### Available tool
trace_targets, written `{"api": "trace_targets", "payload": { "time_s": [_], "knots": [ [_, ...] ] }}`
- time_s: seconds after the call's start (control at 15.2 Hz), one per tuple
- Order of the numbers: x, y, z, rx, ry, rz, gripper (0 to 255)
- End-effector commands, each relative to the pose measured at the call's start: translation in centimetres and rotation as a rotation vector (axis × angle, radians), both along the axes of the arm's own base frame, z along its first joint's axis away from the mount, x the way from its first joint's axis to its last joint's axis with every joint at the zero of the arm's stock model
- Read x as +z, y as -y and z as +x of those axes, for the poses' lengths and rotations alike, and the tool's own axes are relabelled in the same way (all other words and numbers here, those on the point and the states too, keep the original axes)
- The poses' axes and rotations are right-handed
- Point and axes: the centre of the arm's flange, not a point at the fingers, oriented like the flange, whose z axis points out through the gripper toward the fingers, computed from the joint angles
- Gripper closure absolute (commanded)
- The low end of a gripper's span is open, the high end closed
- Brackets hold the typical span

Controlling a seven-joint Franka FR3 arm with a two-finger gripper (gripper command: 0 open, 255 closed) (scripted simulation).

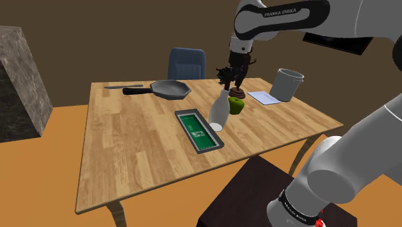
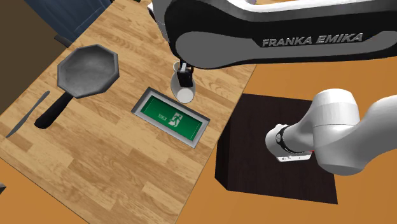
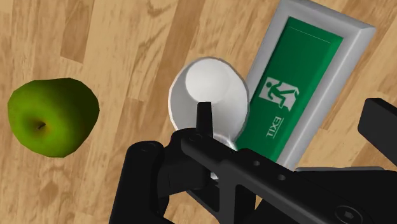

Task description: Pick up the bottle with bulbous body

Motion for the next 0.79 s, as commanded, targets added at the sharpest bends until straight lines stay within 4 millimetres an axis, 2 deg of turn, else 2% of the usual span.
{"api": "trace_targets", "payload": {
  "time_s": [0.0, 0.26, 0.73],
  "knots": [
    [-0.8, 1.4, 2.2, 0.000, -0.009, 0.009, 0],
    [-2.7, 4.8, 6.3, -0.001, -0.027, 0.026, 0],
    [-6.4, 4.8, 6.3, -0.001, -0.027, 0.026, 0]
  ]
}}
